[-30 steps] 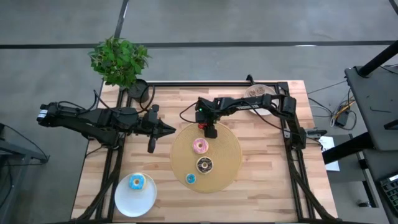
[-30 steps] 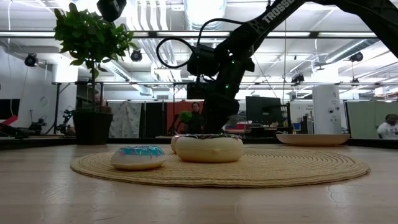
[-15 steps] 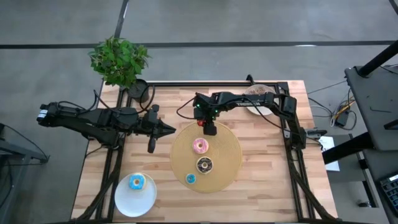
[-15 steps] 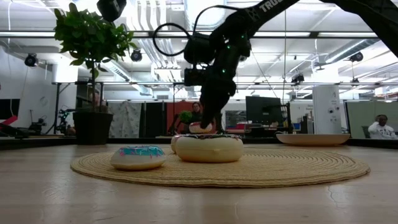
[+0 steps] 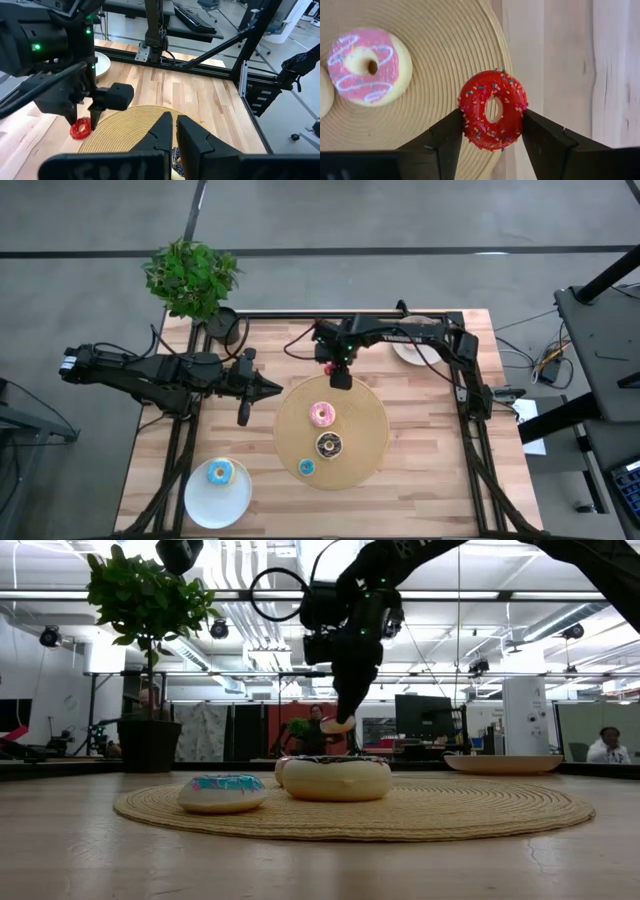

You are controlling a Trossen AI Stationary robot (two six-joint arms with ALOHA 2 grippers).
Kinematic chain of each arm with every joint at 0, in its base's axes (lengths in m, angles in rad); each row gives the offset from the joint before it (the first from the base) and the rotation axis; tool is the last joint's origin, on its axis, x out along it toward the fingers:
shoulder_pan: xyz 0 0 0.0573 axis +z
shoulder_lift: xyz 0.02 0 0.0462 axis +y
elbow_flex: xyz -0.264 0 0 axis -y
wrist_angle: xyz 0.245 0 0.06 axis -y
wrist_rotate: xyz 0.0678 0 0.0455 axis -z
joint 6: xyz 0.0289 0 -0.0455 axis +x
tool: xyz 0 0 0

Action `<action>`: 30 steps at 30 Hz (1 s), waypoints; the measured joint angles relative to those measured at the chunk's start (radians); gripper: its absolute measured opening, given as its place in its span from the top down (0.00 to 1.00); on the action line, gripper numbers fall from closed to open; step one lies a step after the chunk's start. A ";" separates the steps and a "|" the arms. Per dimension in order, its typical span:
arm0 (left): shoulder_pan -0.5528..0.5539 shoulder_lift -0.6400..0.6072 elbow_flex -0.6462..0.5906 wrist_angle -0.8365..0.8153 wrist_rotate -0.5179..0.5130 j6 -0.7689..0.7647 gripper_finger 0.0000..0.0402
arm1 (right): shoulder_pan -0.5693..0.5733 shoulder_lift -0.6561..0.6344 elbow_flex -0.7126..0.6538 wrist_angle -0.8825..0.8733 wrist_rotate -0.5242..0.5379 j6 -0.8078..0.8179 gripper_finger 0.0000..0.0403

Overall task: Pick & Place donuts
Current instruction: Put the small red donut on the gray plate

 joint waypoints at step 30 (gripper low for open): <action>0.000 0.000 0.000 0.010 0.000 -0.004 1.00 | -0.127 -0.341 -0.180 -0.118 0.125 0.034 0.54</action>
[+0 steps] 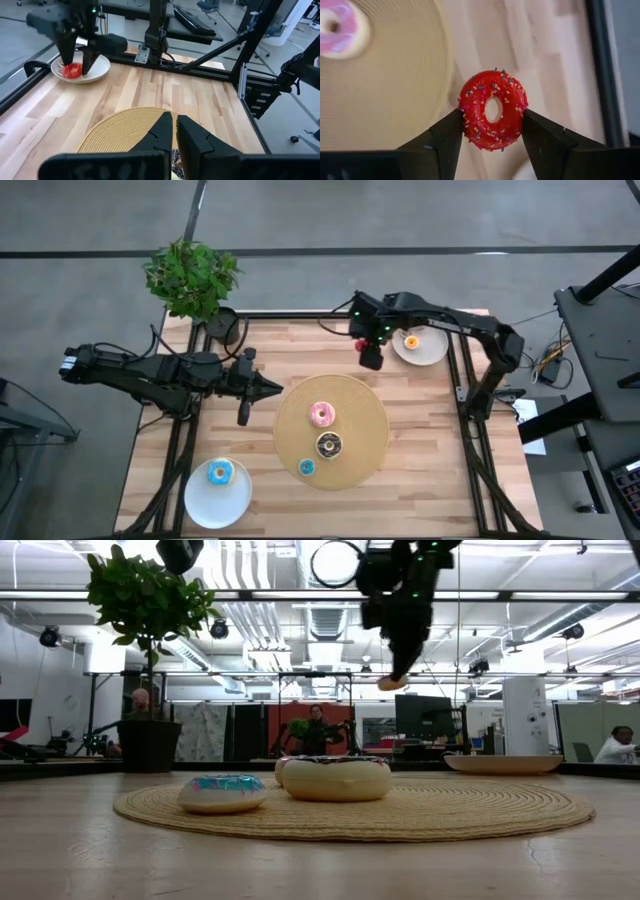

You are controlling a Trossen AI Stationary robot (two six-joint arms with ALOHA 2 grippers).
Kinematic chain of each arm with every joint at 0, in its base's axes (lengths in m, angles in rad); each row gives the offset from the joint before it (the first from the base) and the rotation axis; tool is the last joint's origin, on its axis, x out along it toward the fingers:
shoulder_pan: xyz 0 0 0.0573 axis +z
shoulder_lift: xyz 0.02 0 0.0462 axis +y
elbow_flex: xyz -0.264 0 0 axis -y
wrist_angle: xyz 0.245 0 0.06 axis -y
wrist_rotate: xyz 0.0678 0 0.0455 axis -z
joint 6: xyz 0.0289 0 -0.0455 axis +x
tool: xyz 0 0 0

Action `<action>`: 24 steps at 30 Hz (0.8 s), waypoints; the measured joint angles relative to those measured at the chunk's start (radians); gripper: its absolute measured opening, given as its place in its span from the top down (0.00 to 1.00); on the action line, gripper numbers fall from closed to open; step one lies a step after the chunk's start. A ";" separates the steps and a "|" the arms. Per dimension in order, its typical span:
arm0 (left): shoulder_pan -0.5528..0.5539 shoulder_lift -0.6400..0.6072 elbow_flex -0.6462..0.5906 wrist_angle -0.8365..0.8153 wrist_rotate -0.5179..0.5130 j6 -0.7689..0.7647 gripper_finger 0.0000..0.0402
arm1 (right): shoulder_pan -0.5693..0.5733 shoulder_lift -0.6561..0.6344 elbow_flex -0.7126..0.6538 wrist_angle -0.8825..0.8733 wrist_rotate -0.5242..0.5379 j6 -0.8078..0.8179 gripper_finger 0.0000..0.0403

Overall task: Pick & Place donuts
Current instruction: Put the small red donut on the gray plate

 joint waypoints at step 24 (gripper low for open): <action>0.000 0.000 0.000 0.017 0.000 -0.005 1.00 | -0.216 -0.334 -0.358 0.050 0.124 0.204 0.55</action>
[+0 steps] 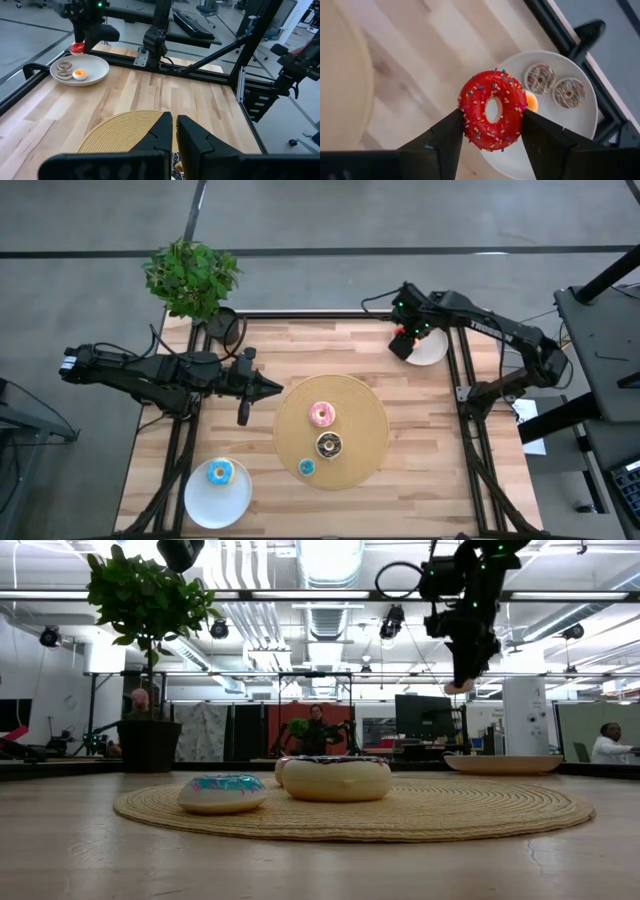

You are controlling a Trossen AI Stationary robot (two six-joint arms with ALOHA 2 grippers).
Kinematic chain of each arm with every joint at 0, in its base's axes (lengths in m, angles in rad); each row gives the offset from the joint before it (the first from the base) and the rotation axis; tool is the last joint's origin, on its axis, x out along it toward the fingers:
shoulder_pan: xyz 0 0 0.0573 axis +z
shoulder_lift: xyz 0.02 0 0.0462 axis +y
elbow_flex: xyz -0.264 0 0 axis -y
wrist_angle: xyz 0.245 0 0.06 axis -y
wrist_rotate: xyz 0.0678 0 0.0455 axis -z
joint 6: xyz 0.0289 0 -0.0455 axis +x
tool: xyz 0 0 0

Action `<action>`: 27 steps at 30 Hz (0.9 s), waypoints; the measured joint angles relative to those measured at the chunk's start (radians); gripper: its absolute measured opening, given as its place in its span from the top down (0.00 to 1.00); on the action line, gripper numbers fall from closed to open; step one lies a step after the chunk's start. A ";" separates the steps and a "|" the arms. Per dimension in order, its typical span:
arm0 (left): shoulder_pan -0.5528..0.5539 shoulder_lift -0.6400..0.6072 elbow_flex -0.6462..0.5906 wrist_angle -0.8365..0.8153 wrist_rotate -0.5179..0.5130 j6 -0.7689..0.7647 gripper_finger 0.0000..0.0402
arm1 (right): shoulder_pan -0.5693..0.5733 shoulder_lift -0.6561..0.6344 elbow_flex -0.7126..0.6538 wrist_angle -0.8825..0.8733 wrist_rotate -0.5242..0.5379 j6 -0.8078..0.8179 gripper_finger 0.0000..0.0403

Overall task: Pick & Place donuts
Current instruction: Put the small red donut on the gray plate

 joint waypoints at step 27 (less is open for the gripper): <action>0.000 0.000 0.000 0.000 0.000 -0.002 1.00 | -0.252 0.018 -0.219 0.164 0.021 0.307 0.53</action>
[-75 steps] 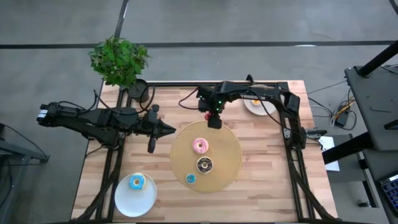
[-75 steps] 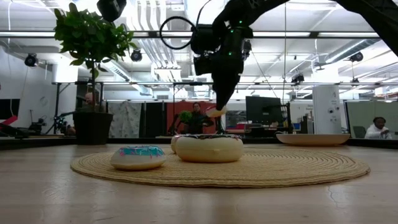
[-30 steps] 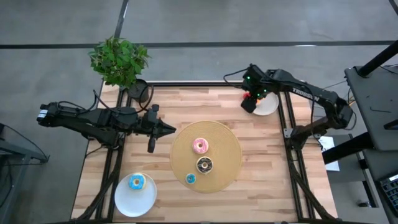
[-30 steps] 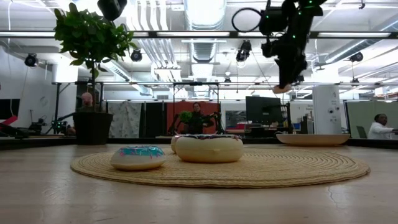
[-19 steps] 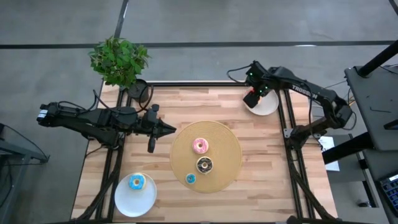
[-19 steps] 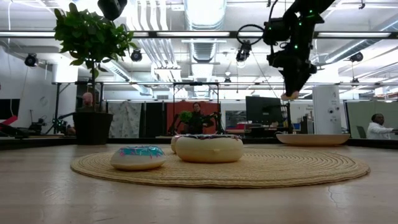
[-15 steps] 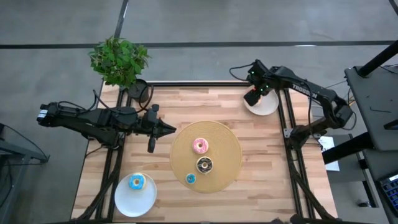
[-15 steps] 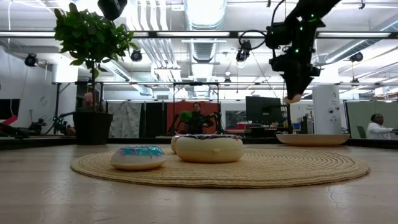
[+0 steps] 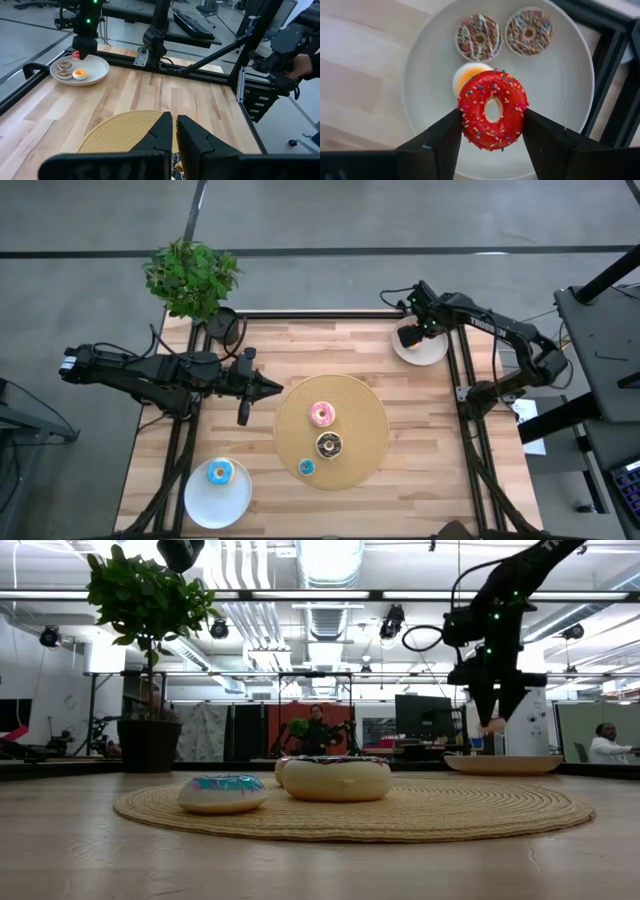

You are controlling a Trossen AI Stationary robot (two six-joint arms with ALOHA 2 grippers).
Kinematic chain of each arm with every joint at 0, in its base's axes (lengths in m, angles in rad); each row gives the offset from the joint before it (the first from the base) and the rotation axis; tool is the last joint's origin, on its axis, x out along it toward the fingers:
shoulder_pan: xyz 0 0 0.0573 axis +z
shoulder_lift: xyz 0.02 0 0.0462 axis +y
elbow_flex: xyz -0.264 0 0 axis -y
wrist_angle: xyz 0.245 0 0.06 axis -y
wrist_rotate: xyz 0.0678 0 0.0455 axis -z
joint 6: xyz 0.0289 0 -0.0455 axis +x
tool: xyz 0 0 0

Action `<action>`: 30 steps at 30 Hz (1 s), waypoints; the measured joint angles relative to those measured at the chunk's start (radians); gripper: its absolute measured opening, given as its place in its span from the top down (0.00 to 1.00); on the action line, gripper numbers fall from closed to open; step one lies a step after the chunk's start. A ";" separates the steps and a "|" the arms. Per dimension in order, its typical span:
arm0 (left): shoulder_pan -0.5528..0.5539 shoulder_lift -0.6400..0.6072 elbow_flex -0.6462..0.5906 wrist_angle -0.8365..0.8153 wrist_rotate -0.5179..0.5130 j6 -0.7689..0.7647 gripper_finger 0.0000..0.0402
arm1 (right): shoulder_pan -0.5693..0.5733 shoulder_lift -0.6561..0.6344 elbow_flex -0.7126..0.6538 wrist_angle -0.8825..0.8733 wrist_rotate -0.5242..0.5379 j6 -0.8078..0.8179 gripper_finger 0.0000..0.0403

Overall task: Pick & Place donuts
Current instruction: Put the small red donut on the gray plate

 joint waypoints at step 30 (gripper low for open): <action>0.000 0.000 0.000 0.000 0.000 0.000 1.00 | -0.037 0.000 -0.082 0.093 0.106 0.024 0.53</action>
